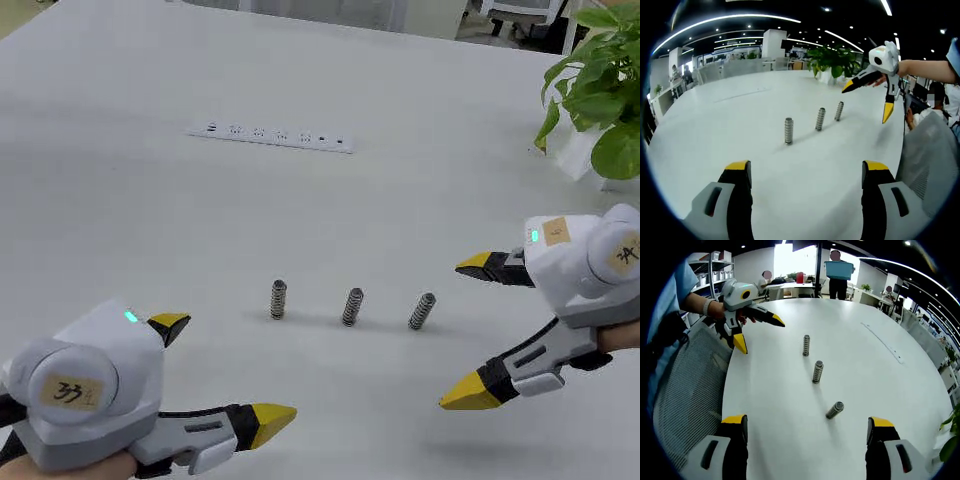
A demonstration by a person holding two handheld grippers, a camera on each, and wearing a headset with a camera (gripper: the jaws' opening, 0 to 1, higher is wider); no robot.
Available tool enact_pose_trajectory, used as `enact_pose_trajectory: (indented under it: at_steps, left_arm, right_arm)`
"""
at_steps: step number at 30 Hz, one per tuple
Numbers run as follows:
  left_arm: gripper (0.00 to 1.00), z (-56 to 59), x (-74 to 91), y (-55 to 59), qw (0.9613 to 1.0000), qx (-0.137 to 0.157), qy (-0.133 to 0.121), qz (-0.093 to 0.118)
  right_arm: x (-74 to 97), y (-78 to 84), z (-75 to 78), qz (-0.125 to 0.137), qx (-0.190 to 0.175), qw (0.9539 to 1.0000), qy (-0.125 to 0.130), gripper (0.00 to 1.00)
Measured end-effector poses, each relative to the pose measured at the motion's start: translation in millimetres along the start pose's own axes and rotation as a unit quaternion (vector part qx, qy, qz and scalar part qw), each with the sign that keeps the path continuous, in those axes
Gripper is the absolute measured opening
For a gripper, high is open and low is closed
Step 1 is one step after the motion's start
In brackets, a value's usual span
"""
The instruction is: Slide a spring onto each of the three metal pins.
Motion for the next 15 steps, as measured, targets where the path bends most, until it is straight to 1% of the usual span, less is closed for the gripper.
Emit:
enact_pose_trajectory:
  at_steps: [1,2,4,6,8,10,12,14,15]
  left_arm:
    - [0.89,-0.1,0.3,0.0,1.0000,-0.001,0.000,-0.001]
    - [0.89,0.0,0.9,-0.3,1.0000,-0.002,0.000,-0.002]
    - [0.90,-0.1,1.5,-0.7,1.0000,-0.002,0.000,-0.002]
    - [0.90,-0.3,2.1,-0.8,1.0000,-0.003,0.000,-0.003]
    - [0.90,-0.6,3.1,-0.9,1.0000,-0.003,-0.001,-0.004]
    - [0.90,-0.4,4.5,-0.9,1.0000,-0.006,-0.001,-0.007]
    - [0.90,-0.1,5.9,-1.0,0.9999,-0.008,0.000,-0.009]
    - [0.90,0.1,6.6,-0.5,0.9999,-0.010,0.000,-0.012]
    - [0.90,0.2,7.3,-0.1,0.9998,-0.011,0.000,-0.014]
  right_arm:
    - [0.9,2.4,-1.3,0.003,-0.005,1.0000,0.002,0.99]
    - [2.4,6.0,-4.2,0.006,-0.019,0.9998,0.001,0.99]
    - [4.7,9.1,-6.9,0.020,-0.030,0.9993,0.003,0.99]
    - [7.7,14.1,-10.4,0.031,-0.052,0.9981,0.006,0.99]
    - [10.4,18.5,-14.8,0.042,-0.062,0.9971,0.009,0.99]
    - [12.5,23.3,-20.4,0.048,-0.076,0.9959,0.005,0.99]
    - [14.3,27.0,-25.7,0.050,-0.075,0.9959,0.009,0.99]
    - [16.5,32.4,-25.8,0.054,-0.081,0.9952,0.013,0.99]
    - [17.9,34.0,-26.8,0.063,-0.091,0.9937,0.017,0.99]
Point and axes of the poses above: the centre of the closed fingertips' face, and the gripper's own axes: x roughly backward along the fingers, z roughly to its right, y roughly out of its underside, the point moved 7 cm from there along x, roughly backward along the fingers, and after that the axes turned 14 degrees about -z, right-handed, at the moved point
